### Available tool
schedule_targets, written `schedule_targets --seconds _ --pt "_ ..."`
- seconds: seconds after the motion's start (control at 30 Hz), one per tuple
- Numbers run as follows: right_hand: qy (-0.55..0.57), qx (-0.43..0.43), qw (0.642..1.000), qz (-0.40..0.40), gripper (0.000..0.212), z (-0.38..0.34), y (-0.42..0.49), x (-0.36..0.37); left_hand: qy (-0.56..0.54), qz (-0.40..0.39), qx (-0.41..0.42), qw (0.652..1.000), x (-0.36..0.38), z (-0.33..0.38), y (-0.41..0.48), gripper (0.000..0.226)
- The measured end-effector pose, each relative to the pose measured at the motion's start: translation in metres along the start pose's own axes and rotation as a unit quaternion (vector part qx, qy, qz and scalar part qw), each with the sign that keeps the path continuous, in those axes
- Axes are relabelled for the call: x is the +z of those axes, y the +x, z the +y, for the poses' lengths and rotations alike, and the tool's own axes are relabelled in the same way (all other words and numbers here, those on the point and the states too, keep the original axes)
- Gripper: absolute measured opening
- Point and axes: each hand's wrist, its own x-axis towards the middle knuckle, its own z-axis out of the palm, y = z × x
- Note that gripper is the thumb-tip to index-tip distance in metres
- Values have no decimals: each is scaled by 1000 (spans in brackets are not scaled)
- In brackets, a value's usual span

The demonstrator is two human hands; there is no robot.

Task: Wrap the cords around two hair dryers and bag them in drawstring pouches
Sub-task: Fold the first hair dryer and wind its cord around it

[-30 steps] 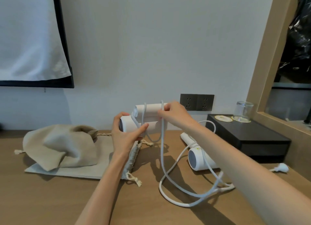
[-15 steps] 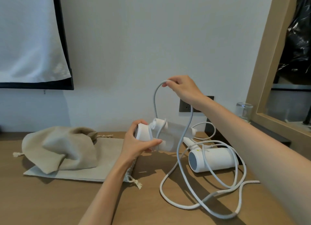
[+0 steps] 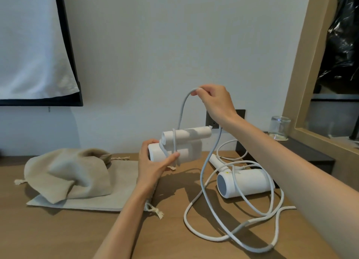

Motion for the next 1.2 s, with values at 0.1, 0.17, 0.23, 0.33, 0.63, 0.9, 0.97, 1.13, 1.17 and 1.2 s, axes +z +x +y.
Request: schedule_targets --seconds 0.1,0.17,0.23,0.33,0.63,0.9,0.97,1.13,1.17,1.2 --pt "-59 -100 985 -129 25 -6 -25 0 20 63 -7 998 -10 -3 6 61" --pt "-89 -133 972 -170 24 -8 -41 3 39 82 -6 996 -15 -3 8 60" --pt "-108 -153 964 -186 24 -7 -54 5 49 93 -3 994 -18 -1 8 57" --pt "-146 -162 952 -215 28 5 -69 10 16 110 -24 994 -20 2 9 52" --pt "-341 -214 871 -281 52 26 -96 30 -176 125 -223 951 -12 16 14 49" --pt "-430 -290 820 -241 72 30 -104 47 -293 79 -260 917 -14 21 10 66" --pt "-426 -289 825 -234 78 32 -108 48 -305 72 -260 913 -15 21 10 73" --pt "-361 -276 848 -274 82 44 -103 46 -393 48 -290 871 -15 24 7 57" --pt "-339 -275 858 -271 83 49 -103 44 -418 41 -294 858 -15 24 7 54" --pt "-318 -269 869 -265 83 55 -101 41 -437 37 -297 849 -16 23 9 50"
